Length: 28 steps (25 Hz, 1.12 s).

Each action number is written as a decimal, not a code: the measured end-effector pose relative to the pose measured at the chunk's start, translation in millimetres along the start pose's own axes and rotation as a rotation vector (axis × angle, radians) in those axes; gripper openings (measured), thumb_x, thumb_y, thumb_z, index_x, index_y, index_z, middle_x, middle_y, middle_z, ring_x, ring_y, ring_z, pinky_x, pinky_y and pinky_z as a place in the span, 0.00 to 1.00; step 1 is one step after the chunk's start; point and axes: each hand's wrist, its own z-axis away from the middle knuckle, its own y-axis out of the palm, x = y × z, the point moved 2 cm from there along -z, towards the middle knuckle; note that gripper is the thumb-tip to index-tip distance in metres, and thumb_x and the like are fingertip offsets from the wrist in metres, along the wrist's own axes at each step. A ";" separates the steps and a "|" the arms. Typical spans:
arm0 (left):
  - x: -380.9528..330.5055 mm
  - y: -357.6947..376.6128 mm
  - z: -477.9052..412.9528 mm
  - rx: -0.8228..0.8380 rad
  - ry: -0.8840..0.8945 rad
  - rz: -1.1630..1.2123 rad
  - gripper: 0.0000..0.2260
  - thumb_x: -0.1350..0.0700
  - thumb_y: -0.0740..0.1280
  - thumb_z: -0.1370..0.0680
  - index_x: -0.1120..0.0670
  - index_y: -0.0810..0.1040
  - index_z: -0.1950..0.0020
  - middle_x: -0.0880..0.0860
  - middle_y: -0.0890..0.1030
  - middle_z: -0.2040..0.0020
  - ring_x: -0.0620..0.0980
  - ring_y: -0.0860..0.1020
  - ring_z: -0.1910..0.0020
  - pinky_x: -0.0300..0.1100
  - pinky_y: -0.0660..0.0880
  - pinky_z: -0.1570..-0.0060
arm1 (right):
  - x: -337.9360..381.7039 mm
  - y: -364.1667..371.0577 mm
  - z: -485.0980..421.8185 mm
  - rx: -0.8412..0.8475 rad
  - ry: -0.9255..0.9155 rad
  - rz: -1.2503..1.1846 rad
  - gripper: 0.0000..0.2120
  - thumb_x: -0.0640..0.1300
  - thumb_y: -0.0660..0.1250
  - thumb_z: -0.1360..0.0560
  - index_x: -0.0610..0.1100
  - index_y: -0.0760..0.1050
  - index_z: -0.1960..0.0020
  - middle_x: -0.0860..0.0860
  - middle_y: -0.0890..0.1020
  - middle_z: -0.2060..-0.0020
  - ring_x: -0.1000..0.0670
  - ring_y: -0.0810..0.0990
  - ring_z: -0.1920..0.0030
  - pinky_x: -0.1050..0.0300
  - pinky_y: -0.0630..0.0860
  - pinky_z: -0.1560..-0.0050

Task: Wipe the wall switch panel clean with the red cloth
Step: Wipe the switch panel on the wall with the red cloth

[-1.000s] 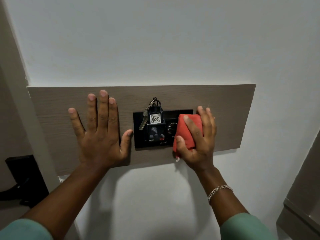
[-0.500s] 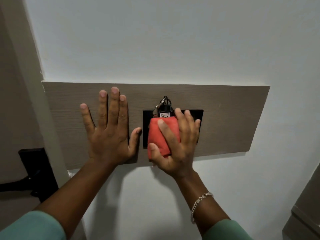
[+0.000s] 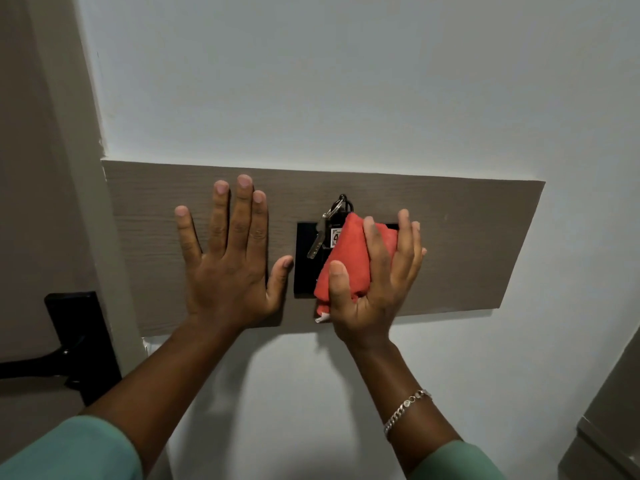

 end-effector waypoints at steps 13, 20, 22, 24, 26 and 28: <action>1.3 2.8 1.8 -0.029 0.009 0.061 0.38 0.38 0.54 0.22 0.60 0.50 0.20 0.55 0.45 0.19 0.57 0.43 0.19 0.64 0.39 0.24 | -14.1 -7.8 5.4 0.137 -0.283 0.120 0.33 0.68 0.59 0.24 0.50 0.64 0.26 0.38 0.60 0.23 0.36 0.54 0.20 0.31 0.51 0.22; 2.6 -14.3 -0.5 0.082 -0.011 0.207 0.38 0.37 0.52 0.22 0.61 0.50 0.20 0.61 0.51 0.19 0.58 0.43 0.19 0.64 0.42 0.24 | -18.0 -34.3 -16.0 0.279 -0.049 0.158 0.36 0.69 0.56 0.23 0.53 0.57 0.21 0.43 0.50 0.18 0.42 0.44 0.18 0.32 0.51 0.21; -2.4 -28.6 -3.2 0.108 -0.002 0.320 0.37 0.38 0.52 0.22 0.59 0.51 0.20 0.62 0.50 0.19 0.59 0.44 0.20 0.63 0.42 0.24 | -15.5 -39.9 -17.4 0.371 -0.105 0.202 0.37 0.70 0.55 0.24 0.54 0.53 0.20 0.43 0.48 0.18 0.42 0.41 0.18 0.33 0.51 0.20; -17.0 -45.7 -7.0 0.112 0.069 0.418 0.34 0.40 0.54 0.21 0.57 0.55 0.20 0.63 0.51 0.19 0.61 0.47 0.20 0.65 0.45 0.24 | -14.8 -47.2 -16.3 0.444 -0.087 0.197 0.38 0.71 0.55 0.24 0.57 0.49 0.20 0.45 0.44 0.18 0.42 0.39 0.18 0.36 0.51 0.20; -38.7 -60.7 -13.7 0.119 0.134 0.448 0.32 0.42 0.58 0.22 0.56 0.61 0.22 0.63 0.53 0.20 0.62 0.49 0.20 0.67 0.48 0.25 | -10.9 -54.1 -15.5 0.493 -0.015 0.180 0.38 0.70 0.55 0.24 0.60 0.46 0.20 0.49 0.39 0.18 0.41 0.38 0.18 0.39 0.51 0.21; -60.3 -70.4 -20.9 0.167 0.152 0.406 0.31 0.43 0.61 0.23 0.56 0.65 0.23 0.64 0.54 0.20 0.63 0.51 0.21 0.69 0.50 0.26 | -3.1 -57.5 -15.3 0.532 0.031 0.165 0.35 0.65 0.55 0.23 0.60 0.45 0.20 0.52 0.36 0.19 0.41 0.37 0.18 0.41 0.52 0.23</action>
